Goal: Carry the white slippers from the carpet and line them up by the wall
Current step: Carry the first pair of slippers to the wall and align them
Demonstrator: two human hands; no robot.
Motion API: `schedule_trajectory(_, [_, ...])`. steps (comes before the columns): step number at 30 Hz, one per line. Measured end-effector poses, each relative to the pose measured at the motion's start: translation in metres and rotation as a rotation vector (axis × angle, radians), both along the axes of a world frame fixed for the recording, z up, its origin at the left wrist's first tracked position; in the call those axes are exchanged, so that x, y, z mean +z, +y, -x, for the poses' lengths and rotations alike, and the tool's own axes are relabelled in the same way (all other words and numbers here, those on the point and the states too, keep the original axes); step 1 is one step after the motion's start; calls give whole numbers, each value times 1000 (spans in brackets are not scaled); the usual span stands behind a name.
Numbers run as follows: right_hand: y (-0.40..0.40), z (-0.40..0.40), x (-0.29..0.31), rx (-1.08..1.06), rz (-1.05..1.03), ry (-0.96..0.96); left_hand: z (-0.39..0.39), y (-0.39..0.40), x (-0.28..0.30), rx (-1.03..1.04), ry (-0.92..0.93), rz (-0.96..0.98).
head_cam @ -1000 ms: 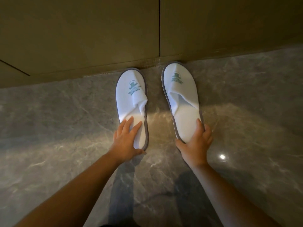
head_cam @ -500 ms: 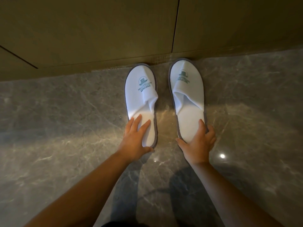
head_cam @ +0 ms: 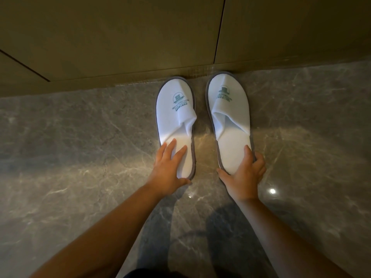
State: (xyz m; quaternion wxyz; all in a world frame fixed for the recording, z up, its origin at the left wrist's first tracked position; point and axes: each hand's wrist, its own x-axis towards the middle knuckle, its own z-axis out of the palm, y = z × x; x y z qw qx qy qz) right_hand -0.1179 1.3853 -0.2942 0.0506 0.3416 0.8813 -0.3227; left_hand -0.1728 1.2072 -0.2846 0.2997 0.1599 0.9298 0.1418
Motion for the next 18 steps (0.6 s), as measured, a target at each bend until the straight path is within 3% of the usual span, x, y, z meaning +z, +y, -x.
schedule_trajectory(13, [-1, 1, 4, 46, -43, -65, 1, -1, -1, -10, 18, 26])
schedule_trajectory(18, [6, 6, 60, 189, -72, -47, 2, -6, 53, 135, -16, -53])
